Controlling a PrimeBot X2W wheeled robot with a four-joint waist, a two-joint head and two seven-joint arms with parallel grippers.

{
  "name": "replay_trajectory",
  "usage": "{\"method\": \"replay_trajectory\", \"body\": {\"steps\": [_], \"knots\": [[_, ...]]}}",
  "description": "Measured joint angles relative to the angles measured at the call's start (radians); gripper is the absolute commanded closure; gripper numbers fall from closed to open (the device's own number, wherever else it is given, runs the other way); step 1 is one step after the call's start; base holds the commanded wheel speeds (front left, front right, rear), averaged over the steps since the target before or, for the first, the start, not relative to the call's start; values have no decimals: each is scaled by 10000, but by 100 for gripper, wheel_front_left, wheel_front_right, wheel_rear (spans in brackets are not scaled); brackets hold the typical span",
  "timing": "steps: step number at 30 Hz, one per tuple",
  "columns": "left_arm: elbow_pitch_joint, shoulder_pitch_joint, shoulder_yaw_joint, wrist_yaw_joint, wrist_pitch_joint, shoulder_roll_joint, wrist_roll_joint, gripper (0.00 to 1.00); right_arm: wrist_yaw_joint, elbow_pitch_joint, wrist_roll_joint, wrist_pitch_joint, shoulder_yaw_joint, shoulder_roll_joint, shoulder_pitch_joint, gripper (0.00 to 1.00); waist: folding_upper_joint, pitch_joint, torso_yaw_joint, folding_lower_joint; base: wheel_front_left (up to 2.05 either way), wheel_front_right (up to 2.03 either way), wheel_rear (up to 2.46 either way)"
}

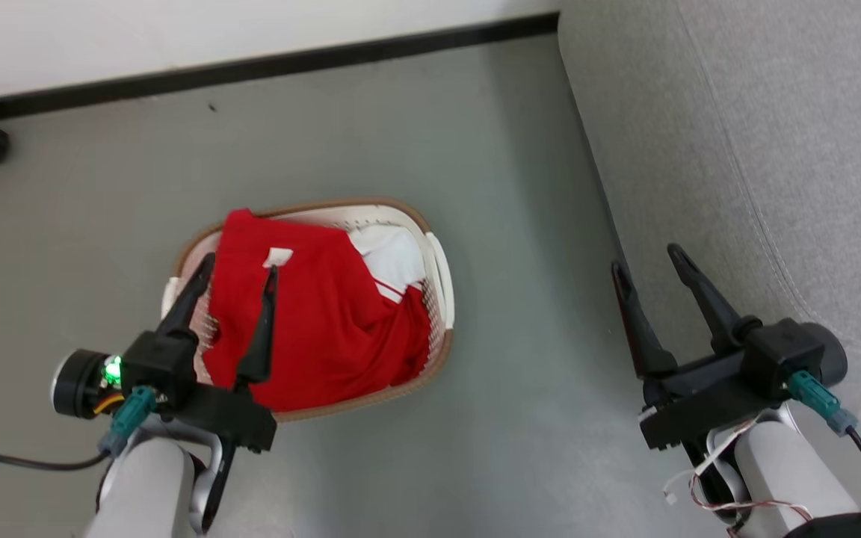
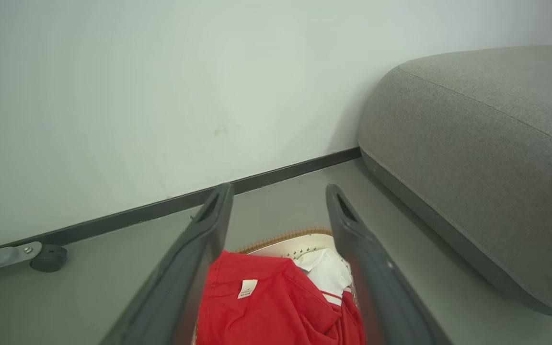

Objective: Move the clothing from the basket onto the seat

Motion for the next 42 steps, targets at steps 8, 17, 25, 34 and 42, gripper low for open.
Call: {"method": "replay_trajectory", "body": {"steps": [8,17,25,34,42], "knots": [[474,-926,54,115,19,140,188,0,12,-374,-88,-2,33,107,-512,0,0,1124,-576,-1,0,0,0],[1193,-1864,111,380,533,163,464,0,27,-495,-173,-2,117,242,-849,0,0,2265,-1160,-1,0,0,0],[1994,-2329,328,644,1047,186,454,0,102,-516,-173,-2,194,322,-902,0,1,2999,-1575,-1,0,0,0],[2819,-3101,754,918,1881,146,232,0,113,-639,-173,-2,368,408,-1073,0,0,3601,-1853,-1,0,0,0],[3398,-3591,1126,1083,2504,265,-182,0,148,-752,-173,-2,523,456,-1076,0,-1,4107,-2086,-2,0,0,0]]}}
